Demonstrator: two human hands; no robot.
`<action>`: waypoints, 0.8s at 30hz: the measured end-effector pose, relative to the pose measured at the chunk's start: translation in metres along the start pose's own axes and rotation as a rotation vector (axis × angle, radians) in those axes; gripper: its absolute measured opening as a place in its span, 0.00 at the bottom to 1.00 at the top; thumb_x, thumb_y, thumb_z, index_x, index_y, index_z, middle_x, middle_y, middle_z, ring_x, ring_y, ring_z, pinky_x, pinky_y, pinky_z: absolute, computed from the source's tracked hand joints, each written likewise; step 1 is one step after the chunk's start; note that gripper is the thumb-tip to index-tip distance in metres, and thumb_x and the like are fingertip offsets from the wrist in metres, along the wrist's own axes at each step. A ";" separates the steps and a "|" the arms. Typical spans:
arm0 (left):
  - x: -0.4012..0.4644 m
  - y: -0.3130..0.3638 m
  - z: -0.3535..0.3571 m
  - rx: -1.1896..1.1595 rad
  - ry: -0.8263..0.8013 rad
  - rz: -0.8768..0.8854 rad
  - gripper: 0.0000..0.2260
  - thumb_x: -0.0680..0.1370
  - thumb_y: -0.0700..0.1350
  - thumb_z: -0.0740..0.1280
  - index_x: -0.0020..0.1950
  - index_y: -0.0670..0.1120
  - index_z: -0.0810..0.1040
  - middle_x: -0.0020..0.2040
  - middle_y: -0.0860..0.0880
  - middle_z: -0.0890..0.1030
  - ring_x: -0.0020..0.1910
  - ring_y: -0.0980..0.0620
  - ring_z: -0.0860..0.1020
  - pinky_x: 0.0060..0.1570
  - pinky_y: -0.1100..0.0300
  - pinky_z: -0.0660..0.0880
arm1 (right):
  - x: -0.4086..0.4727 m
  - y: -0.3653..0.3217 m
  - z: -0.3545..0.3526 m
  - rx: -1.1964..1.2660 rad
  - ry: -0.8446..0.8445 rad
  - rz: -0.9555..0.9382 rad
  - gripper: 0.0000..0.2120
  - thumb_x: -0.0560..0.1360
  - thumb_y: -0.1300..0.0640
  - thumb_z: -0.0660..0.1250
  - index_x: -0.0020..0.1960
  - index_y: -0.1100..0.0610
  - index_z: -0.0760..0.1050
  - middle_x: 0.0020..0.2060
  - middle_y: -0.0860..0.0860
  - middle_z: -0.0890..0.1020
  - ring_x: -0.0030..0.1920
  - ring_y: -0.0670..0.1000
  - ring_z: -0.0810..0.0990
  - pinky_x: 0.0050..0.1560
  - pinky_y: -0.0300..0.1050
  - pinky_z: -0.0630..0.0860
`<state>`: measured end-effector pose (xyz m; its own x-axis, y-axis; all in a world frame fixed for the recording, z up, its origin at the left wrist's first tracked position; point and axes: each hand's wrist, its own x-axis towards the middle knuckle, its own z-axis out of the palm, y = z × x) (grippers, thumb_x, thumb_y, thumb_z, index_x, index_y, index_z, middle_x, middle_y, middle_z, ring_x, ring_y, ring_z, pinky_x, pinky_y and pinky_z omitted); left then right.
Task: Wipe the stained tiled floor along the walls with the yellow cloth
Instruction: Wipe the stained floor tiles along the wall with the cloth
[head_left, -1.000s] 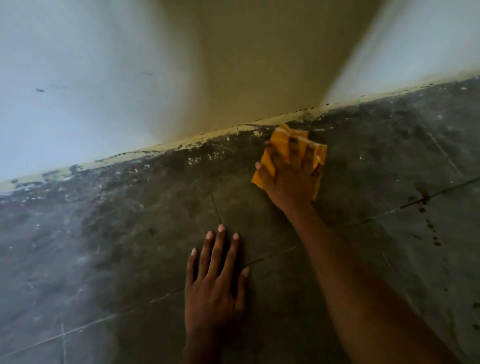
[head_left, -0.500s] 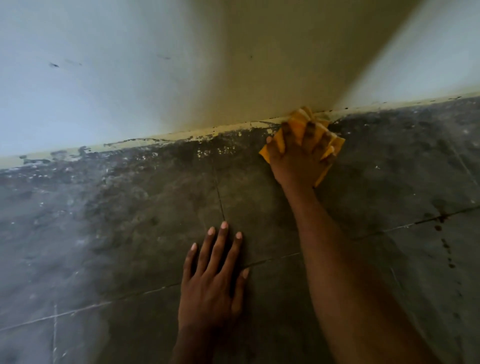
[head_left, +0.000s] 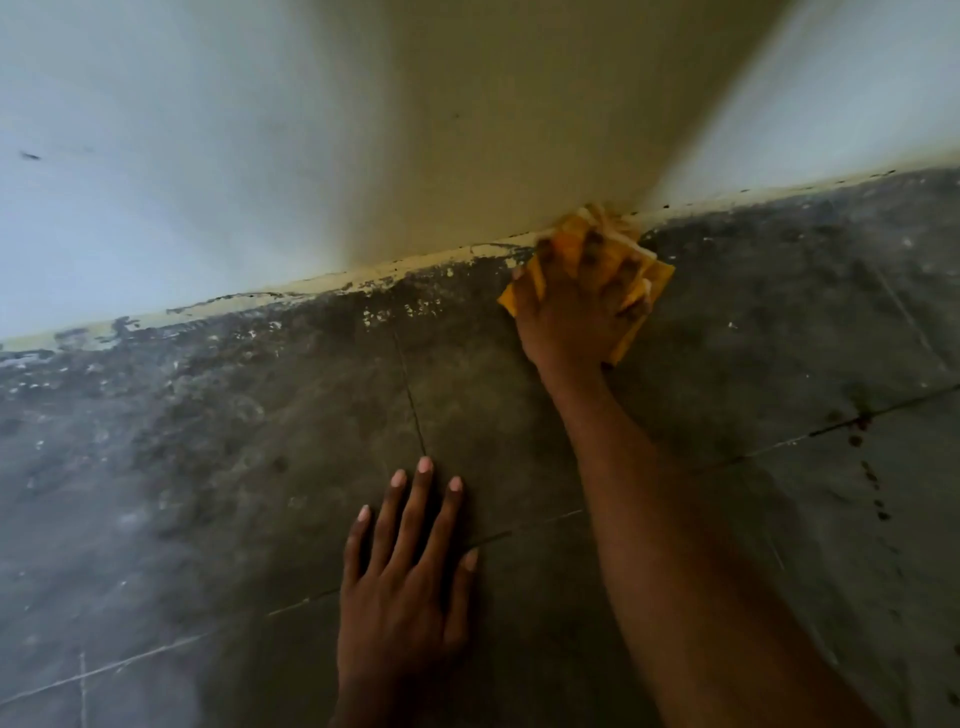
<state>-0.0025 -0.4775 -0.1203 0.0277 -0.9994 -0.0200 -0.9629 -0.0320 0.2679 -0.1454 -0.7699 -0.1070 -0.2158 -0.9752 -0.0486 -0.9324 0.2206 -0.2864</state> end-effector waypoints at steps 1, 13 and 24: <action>0.000 0.000 -0.001 -0.007 0.004 -0.001 0.30 0.83 0.60 0.56 0.85 0.54 0.60 0.87 0.50 0.55 0.86 0.47 0.55 0.80 0.42 0.58 | -0.011 0.005 -0.003 -0.037 -0.025 -0.142 0.29 0.79 0.28 0.49 0.78 0.32 0.60 0.85 0.51 0.48 0.83 0.67 0.42 0.77 0.74 0.39; 0.000 0.002 -0.001 -0.011 -0.010 -0.006 0.30 0.83 0.60 0.56 0.85 0.55 0.61 0.87 0.50 0.56 0.86 0.47 0.55 0.81 0.44 0.56 | 0.041 0.040 -0.026 0.079 -0.009 0.282 0.36 0.80 0.30 0.47 0.84 0.42 0.47 0.85 0.54 0.43 0.82 0.67 0.37 0.77 0.74 0.38; 0.082 -0.002 -0.010 -0.011 -0.032 0.271 0.25 0.85 0.53 0.55 0.83 0.49 0.65 0.85 0.47 0.60 0.82 0.42 0.63 0.78 0.45 0.63 | -0.008 0.138 -0.046 -0.053 -0.042 0.073 0.30 0.81 0.33 0.42 0.83 0.34 0.47 0.85 0.51 0.45 0.83 0.65 0.41 0.79 0.73 0.42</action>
<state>0.0040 -0.5593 -0.1132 -0.2389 -0.9708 0.0233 -0.9313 0.2359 0.2777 -0.2854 -0.7306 -0.1023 -0.2725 -0.9561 -0.1080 -0.9288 0.2907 -0.2300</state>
